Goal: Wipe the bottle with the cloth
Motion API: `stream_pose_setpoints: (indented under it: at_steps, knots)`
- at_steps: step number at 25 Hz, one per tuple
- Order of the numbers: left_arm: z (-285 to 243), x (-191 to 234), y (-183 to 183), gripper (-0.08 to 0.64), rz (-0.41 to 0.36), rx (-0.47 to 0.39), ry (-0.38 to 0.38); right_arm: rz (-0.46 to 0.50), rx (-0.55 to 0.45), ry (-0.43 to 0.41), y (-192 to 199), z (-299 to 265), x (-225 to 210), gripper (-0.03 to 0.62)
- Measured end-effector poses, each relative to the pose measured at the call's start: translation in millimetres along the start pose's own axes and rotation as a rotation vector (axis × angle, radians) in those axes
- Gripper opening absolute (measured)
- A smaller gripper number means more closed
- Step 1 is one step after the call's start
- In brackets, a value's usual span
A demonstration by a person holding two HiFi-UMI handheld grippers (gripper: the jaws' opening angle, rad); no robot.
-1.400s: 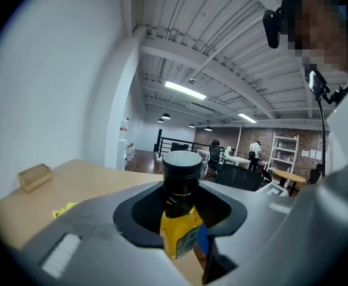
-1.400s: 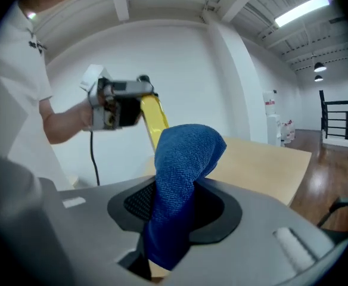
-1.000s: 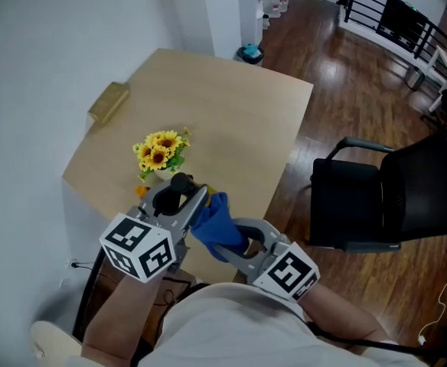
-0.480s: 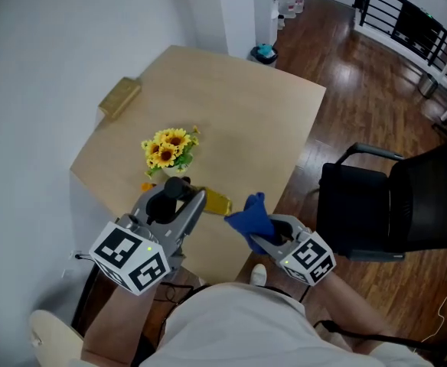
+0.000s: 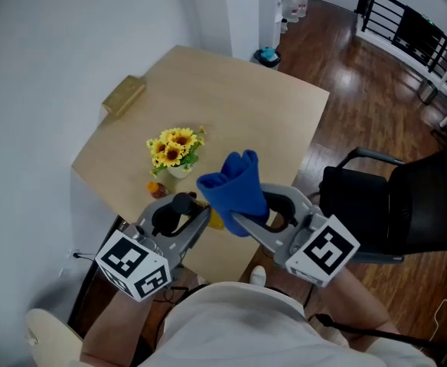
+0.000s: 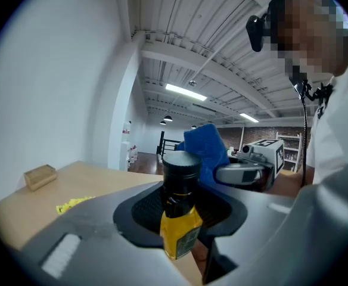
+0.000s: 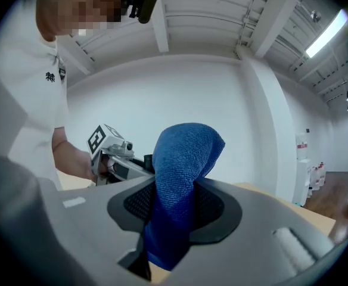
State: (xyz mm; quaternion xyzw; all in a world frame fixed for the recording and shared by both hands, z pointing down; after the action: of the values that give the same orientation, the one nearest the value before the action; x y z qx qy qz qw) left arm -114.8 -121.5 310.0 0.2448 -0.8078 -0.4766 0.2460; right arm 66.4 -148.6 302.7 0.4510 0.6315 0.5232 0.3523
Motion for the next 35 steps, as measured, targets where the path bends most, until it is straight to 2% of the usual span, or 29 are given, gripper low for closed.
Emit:
stream_pose_setpoints:
  at_steps: [2,6,12,14,17,19,22,25,29,35]
  knots:
    - [5.2,1.1,3.4,0.153,0.003,-0.009,0.016,-0.019,0.030,-0.017,4.9,-14.2,8.4,0.151]
    - [19.4,5.1,4.9,0.153,0.009,-0.036,0.018,-0.155,0.090,0.005,43.1,-30.7,14.5,0.150]
    - [39.2,21.2,6.7,0.153,0.013,-0.057,0.028,-0.263,0.299,0.051,132.6,-51.1,18.7,0.150]
    - [42.9,26.1,8.7,0.153,0.013,-0.058,0.036,-0.281,0.341,0.069,145.1,-50.9,17.6,0.150]
    - [42.5,30.2,12.0,0.153,-0.002,-0.042,0.055,-0.261,0.285,0.106,114.8,-39.9,13.6,0.150]
    - [40.4,32.7,16.2,0.153,-0.016,-0.024,0.069,-0.188,0.207,0.108,70.8,-36.5,16.1,0.150]
    - [37.1,34.6,22.1,0.153,-0.029,-0.004,0.097,-0.050,0.108,0.062,9.0,-45.0,29.3,0.150]
    - [36.3,37.8,24.8,0.153,-0.027,-0.005,0.125,-0.033,0.097,0.058,-4.0,-61.6,40.1,0.150]
    - [45.0,49.1,22.4,0.153,-0.030,-0.025,0.132,-0.186,0.136,0.117,36.3,-79.3,43.2,0.150]
    - [56.8,66.5,18.0,0.153,-0.028,-0.039,0.165,-0.337,0.317,0.182,130.1,-99.7,47.2,0.150]
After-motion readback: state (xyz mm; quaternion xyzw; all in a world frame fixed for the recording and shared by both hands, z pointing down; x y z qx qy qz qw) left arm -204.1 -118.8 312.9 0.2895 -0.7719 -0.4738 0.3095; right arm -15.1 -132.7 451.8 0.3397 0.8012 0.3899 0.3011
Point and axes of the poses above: the fingertips, and each gripper's own axes: z backward along the fingers, x to its left, y out of its underside, the point moved 8 cm from there along z, backward along the fingers, and after that the axes turned 9 degrees about x, right-handed, at the moved point
